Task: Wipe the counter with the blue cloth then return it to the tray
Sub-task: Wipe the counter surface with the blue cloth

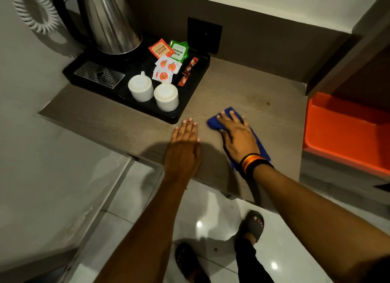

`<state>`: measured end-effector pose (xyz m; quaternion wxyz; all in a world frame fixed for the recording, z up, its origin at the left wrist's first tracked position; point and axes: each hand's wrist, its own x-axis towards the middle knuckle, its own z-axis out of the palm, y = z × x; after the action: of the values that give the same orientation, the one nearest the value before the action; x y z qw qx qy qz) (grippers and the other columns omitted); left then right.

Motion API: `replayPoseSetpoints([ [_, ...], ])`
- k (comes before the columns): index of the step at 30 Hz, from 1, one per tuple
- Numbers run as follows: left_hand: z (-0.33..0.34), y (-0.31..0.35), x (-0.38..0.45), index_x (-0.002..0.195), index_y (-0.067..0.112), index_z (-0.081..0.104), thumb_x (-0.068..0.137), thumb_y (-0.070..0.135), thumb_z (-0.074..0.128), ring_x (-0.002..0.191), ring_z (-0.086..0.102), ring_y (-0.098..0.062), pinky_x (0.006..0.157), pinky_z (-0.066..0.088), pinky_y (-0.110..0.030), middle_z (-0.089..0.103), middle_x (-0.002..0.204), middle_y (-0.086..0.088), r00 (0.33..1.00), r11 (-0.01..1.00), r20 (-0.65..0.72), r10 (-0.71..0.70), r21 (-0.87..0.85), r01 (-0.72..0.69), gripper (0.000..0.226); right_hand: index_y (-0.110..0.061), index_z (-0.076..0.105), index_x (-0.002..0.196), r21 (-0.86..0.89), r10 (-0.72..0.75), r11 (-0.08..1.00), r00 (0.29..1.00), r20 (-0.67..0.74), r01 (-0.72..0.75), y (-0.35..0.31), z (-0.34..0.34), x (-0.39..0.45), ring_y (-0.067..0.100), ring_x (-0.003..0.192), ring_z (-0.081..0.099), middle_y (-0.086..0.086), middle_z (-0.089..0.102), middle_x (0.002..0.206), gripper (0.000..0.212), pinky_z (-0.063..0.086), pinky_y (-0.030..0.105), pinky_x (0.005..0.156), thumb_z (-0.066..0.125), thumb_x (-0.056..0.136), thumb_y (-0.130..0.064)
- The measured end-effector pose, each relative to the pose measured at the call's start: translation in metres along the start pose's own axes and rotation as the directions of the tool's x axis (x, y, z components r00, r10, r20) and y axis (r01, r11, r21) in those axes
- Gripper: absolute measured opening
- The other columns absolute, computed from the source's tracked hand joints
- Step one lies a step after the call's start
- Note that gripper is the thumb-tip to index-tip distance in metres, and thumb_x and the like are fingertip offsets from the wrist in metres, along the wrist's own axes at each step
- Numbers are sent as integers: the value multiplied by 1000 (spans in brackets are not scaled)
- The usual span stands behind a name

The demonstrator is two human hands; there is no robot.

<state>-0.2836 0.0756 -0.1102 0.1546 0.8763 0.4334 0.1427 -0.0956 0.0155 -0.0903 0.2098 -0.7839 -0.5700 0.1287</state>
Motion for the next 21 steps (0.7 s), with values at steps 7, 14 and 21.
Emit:
replayPoseSetpoints([
  [7, -4, 1, -1, 160, 13, 26, 108, 27, 41, 158, 20, -23, 129, 9, -40, 25, 170, -10, 1000, 1000, 0, -2, 11, 2, 56, -28, 42, 153, -38, -54, 998, 999, 11, 54, 38, -20, -14, 15, 155, 23, -7, 37, 162, 47, 13, 43, 129, 44, 106, -26],
  [14, -11, 5, -3, 160, 12, 27, 107, 21, 43, 159, 17, -23, 132, 14, -45, 24, 171, -10, 999, 997, 42, -9, -71, 12, 56, -31, 36, 155, -45, -186, 981, 977, 103, 191, 0, -10, -34, 17, 155, 21, -6, 33, 164, 58, 10, 47, 129, 44, 98, -22],
  [21, -10, 3, 27, 160, 10, 27, 108, 17, 40, 159, 19, -25, 129, 13, -39, 25, 170, -12, 999, 994, 45, 22, -106, -17, 54, -28, 38, 155, -67, -47, 997, 999, 20, 48, 66, -40, -43, 15, 156, 18, -7, 33, 164, 51, 11, 44, 129, 46, 105, -22],
])
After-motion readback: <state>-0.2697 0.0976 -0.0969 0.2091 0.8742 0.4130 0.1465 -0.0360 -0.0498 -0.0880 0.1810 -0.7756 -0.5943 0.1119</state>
